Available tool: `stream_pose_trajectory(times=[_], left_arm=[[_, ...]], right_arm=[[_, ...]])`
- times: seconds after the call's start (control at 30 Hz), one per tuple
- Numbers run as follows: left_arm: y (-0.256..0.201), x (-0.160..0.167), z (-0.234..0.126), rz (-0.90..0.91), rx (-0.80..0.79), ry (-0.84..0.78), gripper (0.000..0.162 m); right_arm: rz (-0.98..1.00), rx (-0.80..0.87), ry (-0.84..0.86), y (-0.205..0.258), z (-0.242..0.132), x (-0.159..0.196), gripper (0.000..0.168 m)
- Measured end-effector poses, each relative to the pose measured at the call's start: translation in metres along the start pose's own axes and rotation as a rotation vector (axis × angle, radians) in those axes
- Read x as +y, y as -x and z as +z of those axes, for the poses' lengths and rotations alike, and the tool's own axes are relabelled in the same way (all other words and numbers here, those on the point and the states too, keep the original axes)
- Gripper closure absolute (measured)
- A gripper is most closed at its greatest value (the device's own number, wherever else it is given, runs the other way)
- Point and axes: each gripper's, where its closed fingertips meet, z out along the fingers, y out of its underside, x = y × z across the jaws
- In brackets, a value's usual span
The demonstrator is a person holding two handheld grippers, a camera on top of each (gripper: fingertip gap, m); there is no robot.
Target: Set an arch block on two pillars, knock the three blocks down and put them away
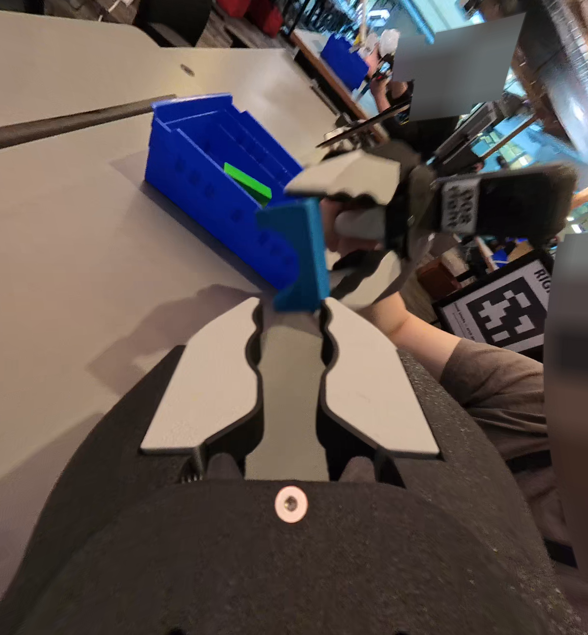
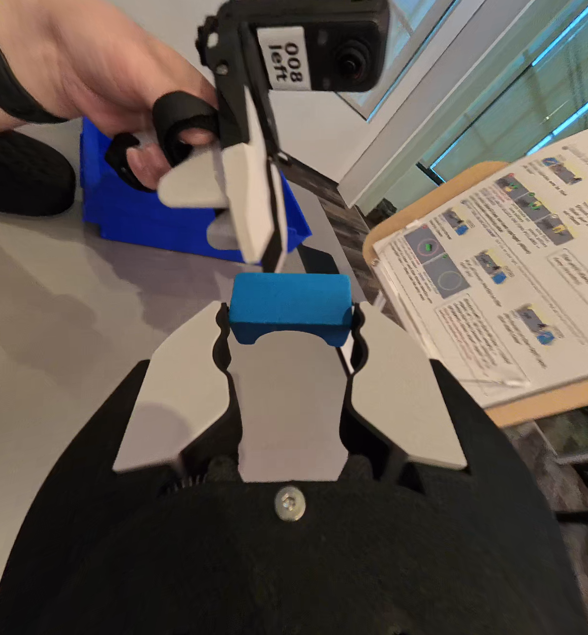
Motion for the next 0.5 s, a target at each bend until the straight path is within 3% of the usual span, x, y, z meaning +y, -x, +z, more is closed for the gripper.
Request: stream_pose_trajectory(times=[0.03,0.1,0.2,0.27,0.37,0.5], left_arm=[[0.004,0.001,-0.004,0.006,-0.037,0.013,0.12],[0.007,-0.001,-0.017,0.057,-0.102,0.012,0.116],[0.004,-0.011,-0.043,0.118,-0.158,-0.055,0.116],[0.003,-0.017,-0.061,0.167,-0.206,-0.098,0.117],[0.003,-0.021,-0.083,0.25,-0.305,-0.132,0.118],[0.006,-0.024,-0.1,0.297,-0.394,-0.14,0.118]], right_arm=[[-0.014,0.028,0.034,-0.012,-0.012,0.002,0.098],[0.028,0.09,0.184,-0.045,-0.049,0.025,0.098],[0.226,0.22,0.542,-0.088,-0.123,0.109,0.098],[0.409,0.196,0.763,-0.083,-0.161,0.171,0.098],[0.593,0.08,0.934,-0.057,-0.178,0.23,0.097],[0.615,-0.02,1.107,-0.035,-0.179,0.274,0.097]])
